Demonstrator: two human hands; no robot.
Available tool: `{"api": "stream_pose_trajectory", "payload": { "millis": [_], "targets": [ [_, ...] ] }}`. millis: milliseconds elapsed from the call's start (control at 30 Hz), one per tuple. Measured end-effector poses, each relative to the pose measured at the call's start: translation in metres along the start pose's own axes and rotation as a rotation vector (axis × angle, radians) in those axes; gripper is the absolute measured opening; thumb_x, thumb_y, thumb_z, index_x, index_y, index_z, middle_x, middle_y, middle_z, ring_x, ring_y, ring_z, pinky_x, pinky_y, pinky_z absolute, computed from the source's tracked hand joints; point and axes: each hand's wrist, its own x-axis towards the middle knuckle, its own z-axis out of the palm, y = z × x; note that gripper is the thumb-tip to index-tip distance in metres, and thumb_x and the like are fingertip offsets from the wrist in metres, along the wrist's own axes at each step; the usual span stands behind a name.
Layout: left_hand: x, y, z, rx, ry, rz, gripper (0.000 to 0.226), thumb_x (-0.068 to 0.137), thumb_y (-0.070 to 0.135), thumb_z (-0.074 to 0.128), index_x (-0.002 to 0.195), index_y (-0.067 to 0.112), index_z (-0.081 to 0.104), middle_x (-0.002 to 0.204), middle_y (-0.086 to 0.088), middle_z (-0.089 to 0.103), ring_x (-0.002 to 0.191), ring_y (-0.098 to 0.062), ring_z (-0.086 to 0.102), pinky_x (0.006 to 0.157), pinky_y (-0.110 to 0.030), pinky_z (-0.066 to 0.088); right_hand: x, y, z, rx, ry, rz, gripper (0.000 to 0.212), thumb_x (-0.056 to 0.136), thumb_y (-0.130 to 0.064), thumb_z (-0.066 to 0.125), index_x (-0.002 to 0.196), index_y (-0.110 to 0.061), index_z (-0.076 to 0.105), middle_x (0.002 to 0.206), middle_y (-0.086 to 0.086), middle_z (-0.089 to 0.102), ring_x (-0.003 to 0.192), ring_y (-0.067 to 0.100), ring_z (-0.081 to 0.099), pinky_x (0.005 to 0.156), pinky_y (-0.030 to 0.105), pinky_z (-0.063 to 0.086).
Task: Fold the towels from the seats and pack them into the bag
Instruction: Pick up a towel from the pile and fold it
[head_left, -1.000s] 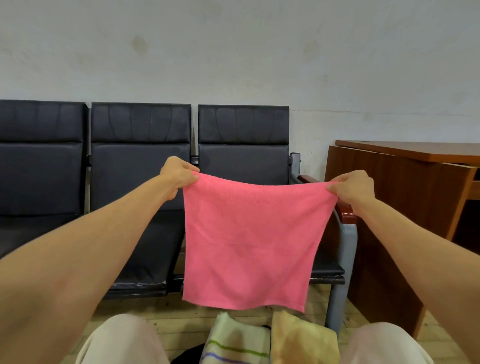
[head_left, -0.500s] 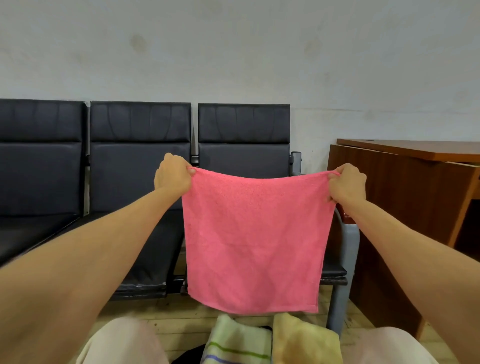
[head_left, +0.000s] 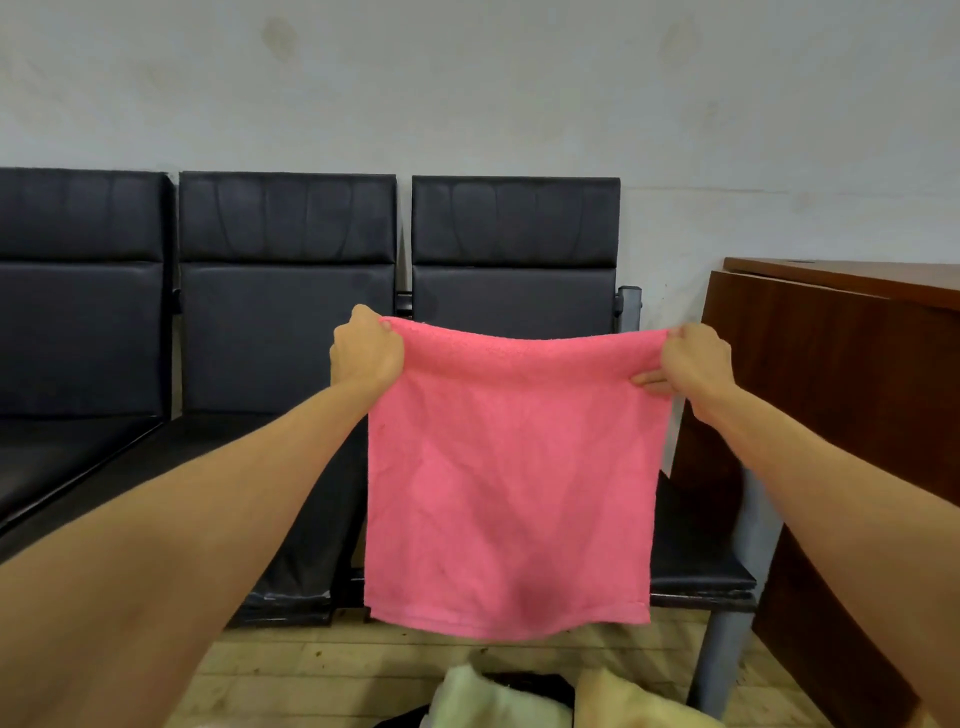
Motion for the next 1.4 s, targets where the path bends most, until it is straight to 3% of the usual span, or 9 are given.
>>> {"api": "stream_pose_trajectory", "payload": {
  "millis": [133, 233, 500, 700, 800, 967, 1167, 1267, 1400],
  "targets": [
    [0.014, -0.02, 0.027, -0.041, -0.031, -0.019, 0.022, 0.1, 0.015, 0.034, 0.113, 0.004, 0.048, 0.106, -0.01, 0.048, 0.087, -0.022, 0.049, 0.072, -0.036, 0.04, 0.034, 0.024, 0.026, -0.009, 0.019, -0.114, 0.014, 0.1, -0.02, 0.041, 0.1, -0.011, 0.052, 0.106, 0.023, 0.065, 0.096, 0.037, 0.067, 0.086, 0.049, 0.056],
    [0.007, -0.047, 0.052, -0.086, -0.096, -0.048, 0.021, 0.101, 0.014, 0.031, 0.11, 0.005, 0.048, 0.104, -0.008, 0.049, 0.083, -0.017, 0.045, 0.07, -0.031, 0.034, 0.07, 0.083, 0.051, -0.074, 0.026, -0.151, 0.02, 0.093, -0.041, 0.035, 0.083, -0.03, 0.049, 0.1, 0.016, 0.067, 0.093, 0.032, 0.067, 0.085, 0.053, 0.055],
    [-0.066, -0.152, 0.096, 0.139, -0.391, 0.002, 0.015, 0.101, 0.015, 0.034, 0.102, 0.006, 0.046, 0.096, -0.015, 0.058, 0.083, -0.029, 0.053, 0.071, -0.034, 0.038, -0.021, 0.175, 0.079, -0.409, -0.254, -0.158, 0.022, 0.1, -0.012, 0.04, 0.095, -0.009, 0.061, 0.094, 0.015, 0.068, 0.089, 0.036, 0.064, 0.081, 0.045, 0.051],
    [-0.089, -0.182, 0.105, 0.083, -0.502, 0.082, 0.024, 0.103, 0.01, 0.033, 0.081, 0.017, 0.043, 0.077, 0.012, 0.05, 0.074, -0.006, 0.051, 0.059, -0.018, 0.031, -0.039, 0.206, 0.084, -0.621, -0.419, -0.298, 0.021, 0.093, -0.015, 0.059, 0.073, -0.02, 0.057, 0.075, 0.0, 0.064, 0.072, 0.03, 0.056, 0.068, 0.037, 0.038],
    [-0.088, -0.197, 0.115, 0.025, -0.534, 0.134, 0.021, 0.102, 0.011, 0.035, 0.09, 0.016, 0.051, 0.091, 0.017, 0.055, 0.086, 0.006, 0.054, 0.075, -0.001, 0.04, -0.027, 0.215, 0.087, -0.625, -0.41, -0.353, 0.007, 0.087, -0.009, 0.066, 0.079, -0.008, 0.065, 0.074, 0.005, 0.065, 0.071, 0.029, 0.057, 0.069, 0.037, 0.041],
    [-0.079, -0.194, 0.12, -0.012, -0.405, 0.122, 0.018, 0.102, 0.011, 0.036, 0.091, 0.016, 0.049, 0.093, 0.009, 0.056, 0.084, -0.001, 0.052, 0.067, -0.004, 0.036, -0.012, 0.224, 0.102, -0.521, -0.255, -0.375, 0.019, 0.097, -0.006, 0.053, 0.09, -0.004, 0.07, 0.09, 0.012, 0.07, 0.082, 0.032, 0.061, 0.075, 0.039, 0.045],
    [-0.075, -0.185, 0.103, -0.047, -0.192, 0.13, 0.017, 0.102, 0.016, 0.037, 0.098, 0.004, 0.049, 0.094, -0.005, 0.055, 0.08, -0.012, 0.05, 0.066, -0.022, 0.039, -0.015, 0.208, 0.087, -0.392, -0.066, -0.363, 0.025, 0.101, -0.013, 0.047, 0.115, -0.008, 0.066, 0.094, 0.001, 0.064, 0.076, 0.009, 0.052, 0.062, 0.005, 0.032],
    [-0.077, -0.185, 0.086, -0.044, -0.192, 0.144, 0.017, 0.101, 0.016, 0.038, 0.097, 0.005, 0.051, 0.092, -0.005, 0.055, 0.076, -0.01, 0.048, 0.062, -0.02, 0.038, -0.021, 0.205, 0.072, -0.401, -0.048, -0.397, 0.025, 0.101, -0.014, 0.047, 0.113, -0.005, 0.067, 0.09, 0.0, 0.061, 0.079, 0.013, 0.051, 0.063, -0.003, 0.032],
    [-0.087, -0.186, 0.068, -0.026, -0.303, 0.131, 0.017, 0.099, 0.014, 0.04, 0.095, 0.004, 0.053, 0.092, -0.005, 0.056, 0.08, -0.016, 0.051, 0.068, -0.026, 0.041, -0.035, 0.206, 0.054, -0.429, -0.103, -0.457, 0.023, 0.1, -0.02, 0.05, 0.1, -0.007, 0.068, 0.077, 0.002, 0.063, 0.067, 0.019, 0.053, 0.06, 0.005, 0.037]
  ]
}}
